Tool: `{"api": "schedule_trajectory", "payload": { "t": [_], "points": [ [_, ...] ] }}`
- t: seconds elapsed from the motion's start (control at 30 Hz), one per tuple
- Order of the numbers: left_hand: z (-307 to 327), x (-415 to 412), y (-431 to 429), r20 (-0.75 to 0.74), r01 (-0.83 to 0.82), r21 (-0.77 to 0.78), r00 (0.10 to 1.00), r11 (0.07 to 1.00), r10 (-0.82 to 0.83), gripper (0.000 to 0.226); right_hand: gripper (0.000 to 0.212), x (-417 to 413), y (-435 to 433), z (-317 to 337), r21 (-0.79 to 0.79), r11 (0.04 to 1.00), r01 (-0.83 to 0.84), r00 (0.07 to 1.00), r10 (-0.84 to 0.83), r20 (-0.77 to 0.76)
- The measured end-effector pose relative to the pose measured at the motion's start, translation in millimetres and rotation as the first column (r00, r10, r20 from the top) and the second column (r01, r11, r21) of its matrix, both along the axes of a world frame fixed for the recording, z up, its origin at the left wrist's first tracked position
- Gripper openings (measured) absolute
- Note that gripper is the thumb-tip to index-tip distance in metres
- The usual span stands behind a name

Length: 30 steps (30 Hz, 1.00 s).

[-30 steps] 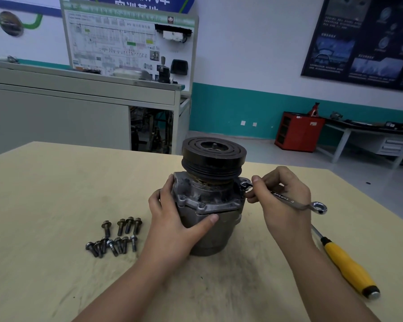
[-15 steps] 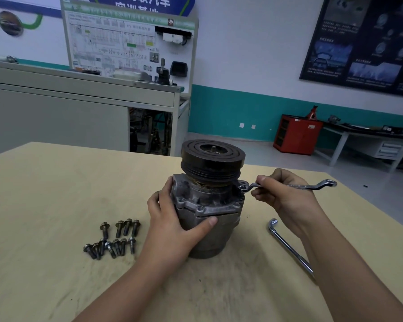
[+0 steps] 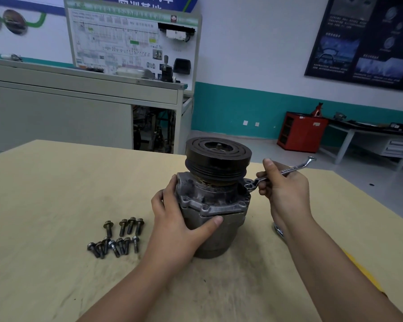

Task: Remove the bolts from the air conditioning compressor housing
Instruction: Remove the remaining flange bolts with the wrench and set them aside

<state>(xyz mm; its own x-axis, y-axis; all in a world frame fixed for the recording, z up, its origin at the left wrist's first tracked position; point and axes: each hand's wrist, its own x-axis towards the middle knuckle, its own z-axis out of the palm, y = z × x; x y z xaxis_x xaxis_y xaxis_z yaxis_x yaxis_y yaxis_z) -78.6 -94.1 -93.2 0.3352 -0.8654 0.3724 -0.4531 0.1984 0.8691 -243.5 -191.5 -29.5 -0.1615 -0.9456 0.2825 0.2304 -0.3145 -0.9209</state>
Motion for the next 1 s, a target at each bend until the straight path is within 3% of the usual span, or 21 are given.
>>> {"api": "schedule_trajectory", "payload": {
  "t": [0.2,0.33,0.53,0.77,0.9,1.0],
  "points": [
    [-1,0,0,0.01,0.003,-0.007,1.0,1.0,-0.003,0.115,0.037,6,-6,5,0.096,0.995,0.023,0.989,-0.009,-0.145],
    [-1,-1,0,0.011,0.018,-0.026,1.0,0.999,-0.017,0.11,0.026,9,-10,15,0.153,0.988,0.036,0.932,0.022,-0.362],
    [0,-1,0,0.016,0.015,-0.028,1.0,1.0,-0.014,0.109,0.029,12,-11,27,0.143,0.989,-0.043,0.799,0.12,-0.589],
    [-1,0,0,0.007,0.013,-0.026,1.0,1.0,-0.013,0.111,0.02,11,-12,27,0.224,0.949,-0.222,0.878,0.294,-0.378],
    [-1,-1,0,0.007,0.019,-0.026,1.0,0.999,-0.018,0.109,0.019,7,-9,31,0.155,0.965,-0.211,0.976,0.216,-0.016],
    [-1,-1,0,-0.004,0.017,-0.034,1.0,0.999,-0.017,0.111,0.02,-2,1,38,0.09,0.984,-0.153,0.986,0.146,0.086]
  ]
}}
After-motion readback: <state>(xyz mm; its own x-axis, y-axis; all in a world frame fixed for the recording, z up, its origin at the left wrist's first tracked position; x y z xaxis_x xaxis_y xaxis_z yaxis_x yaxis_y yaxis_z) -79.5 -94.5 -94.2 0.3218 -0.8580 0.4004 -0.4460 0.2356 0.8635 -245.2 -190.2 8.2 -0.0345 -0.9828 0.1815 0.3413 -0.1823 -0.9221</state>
